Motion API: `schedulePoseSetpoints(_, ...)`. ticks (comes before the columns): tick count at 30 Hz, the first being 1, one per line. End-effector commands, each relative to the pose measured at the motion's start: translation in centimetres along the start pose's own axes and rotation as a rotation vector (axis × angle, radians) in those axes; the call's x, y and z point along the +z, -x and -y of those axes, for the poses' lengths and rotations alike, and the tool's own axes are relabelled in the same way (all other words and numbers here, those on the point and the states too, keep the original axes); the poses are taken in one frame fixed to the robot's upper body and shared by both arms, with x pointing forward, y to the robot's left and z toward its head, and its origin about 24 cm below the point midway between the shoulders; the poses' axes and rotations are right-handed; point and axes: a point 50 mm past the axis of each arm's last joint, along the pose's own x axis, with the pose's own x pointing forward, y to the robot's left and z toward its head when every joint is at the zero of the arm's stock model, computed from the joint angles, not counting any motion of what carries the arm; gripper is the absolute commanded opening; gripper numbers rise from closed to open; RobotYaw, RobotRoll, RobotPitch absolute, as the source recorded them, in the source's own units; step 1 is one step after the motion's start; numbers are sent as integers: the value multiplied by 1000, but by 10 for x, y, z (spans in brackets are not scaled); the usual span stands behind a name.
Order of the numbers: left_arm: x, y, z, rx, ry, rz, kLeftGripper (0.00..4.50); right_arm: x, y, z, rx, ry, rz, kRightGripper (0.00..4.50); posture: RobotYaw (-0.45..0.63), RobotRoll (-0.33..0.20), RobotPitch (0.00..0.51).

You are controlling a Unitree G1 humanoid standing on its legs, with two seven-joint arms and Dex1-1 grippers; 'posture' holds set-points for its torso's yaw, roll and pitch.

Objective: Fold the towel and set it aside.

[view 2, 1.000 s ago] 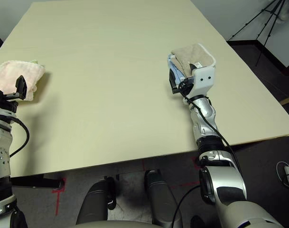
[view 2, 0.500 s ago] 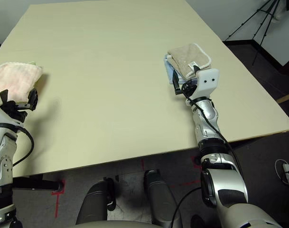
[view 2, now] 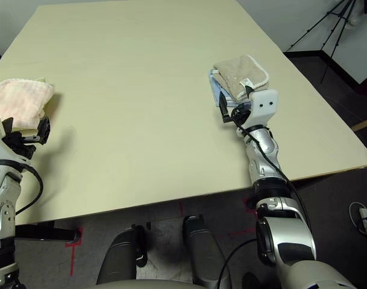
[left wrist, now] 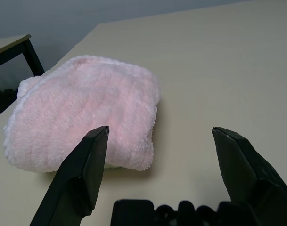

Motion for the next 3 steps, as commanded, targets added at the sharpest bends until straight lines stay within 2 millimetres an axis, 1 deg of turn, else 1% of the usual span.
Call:
schedulePoseSetpoints(1, -4, 3, -2, -2, -21, -20, 4432, 1, 3, 3, -7, -5, 2, 4500, -71, 0, 171)
schedulePoseSetpoints(3, -4, 4, -2, -3, -22, -20, 4432, 1, 3, 3, -7, -5, 2, 4500, -71, 0, 172)
